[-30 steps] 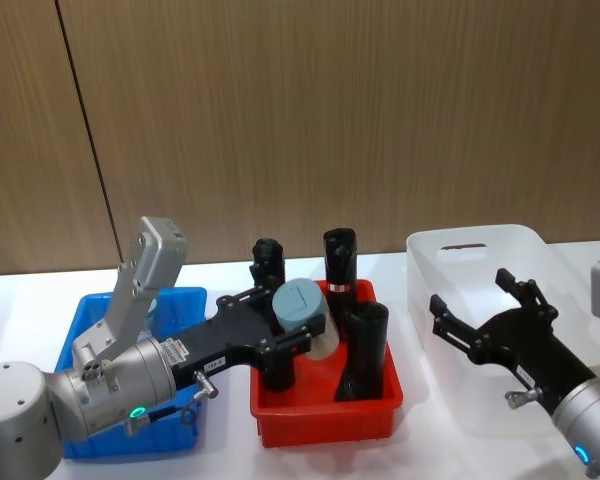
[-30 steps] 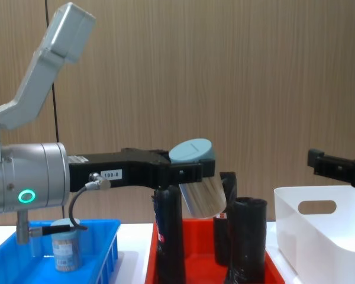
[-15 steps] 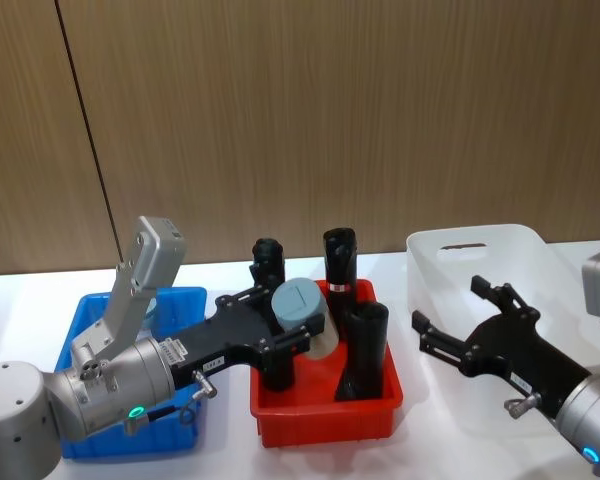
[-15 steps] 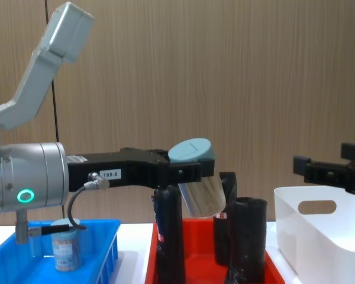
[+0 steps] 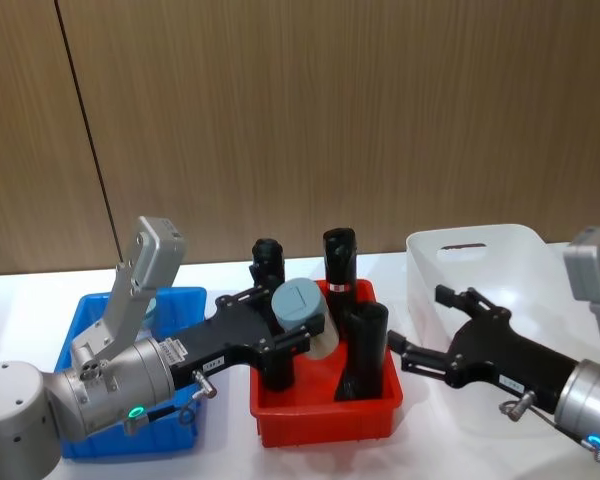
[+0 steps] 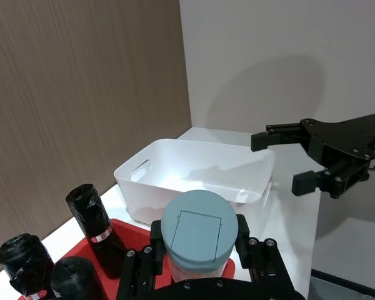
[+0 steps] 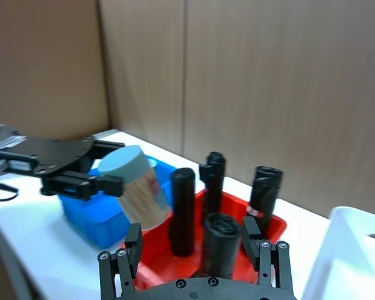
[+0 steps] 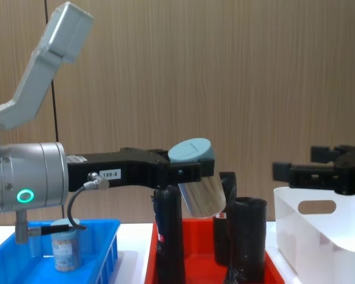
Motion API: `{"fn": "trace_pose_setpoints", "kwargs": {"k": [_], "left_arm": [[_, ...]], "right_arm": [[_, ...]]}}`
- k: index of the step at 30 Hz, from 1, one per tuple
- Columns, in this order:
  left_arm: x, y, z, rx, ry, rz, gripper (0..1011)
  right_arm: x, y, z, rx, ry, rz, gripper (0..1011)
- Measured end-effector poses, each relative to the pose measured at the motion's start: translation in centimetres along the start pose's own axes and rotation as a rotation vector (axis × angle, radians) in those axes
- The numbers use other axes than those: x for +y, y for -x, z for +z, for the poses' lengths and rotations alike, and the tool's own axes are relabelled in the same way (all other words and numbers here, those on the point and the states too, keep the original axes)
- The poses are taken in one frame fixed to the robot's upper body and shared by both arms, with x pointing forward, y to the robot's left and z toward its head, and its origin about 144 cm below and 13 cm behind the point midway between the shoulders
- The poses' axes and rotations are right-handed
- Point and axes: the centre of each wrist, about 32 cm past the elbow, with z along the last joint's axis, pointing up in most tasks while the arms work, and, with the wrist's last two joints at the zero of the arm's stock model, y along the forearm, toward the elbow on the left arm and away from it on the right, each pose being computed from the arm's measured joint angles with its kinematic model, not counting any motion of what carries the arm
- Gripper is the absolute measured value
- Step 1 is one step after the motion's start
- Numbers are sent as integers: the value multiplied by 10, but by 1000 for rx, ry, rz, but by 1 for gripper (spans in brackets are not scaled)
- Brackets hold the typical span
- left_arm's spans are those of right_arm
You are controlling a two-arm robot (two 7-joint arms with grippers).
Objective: Pick the cotton swabs from the blue box and place them into the white box.
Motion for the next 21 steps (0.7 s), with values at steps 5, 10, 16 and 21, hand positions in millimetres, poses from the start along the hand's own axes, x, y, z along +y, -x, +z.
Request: {"fn": "trace_pose_setpoints", "kwargs": {"k": [5, 10, 16, 21], "left_arm": [[0, 0, 0, 0, 0, 0, 664], [0, 0, 0, 0, 0, 0, 664], [0, 0, 0, 0, 0, 0, 664], [0, 0, 0, 0, 0, 0, 664]], "right_arm": [[9, -5, 5, -3, 24, 76, 1002], [21, -8, 9, -4, 46, 135, 1002], [32, -10, 9, -2, 63, 174, 1002], [43, -11, 8, -2, 76, 203, 1002]]}}
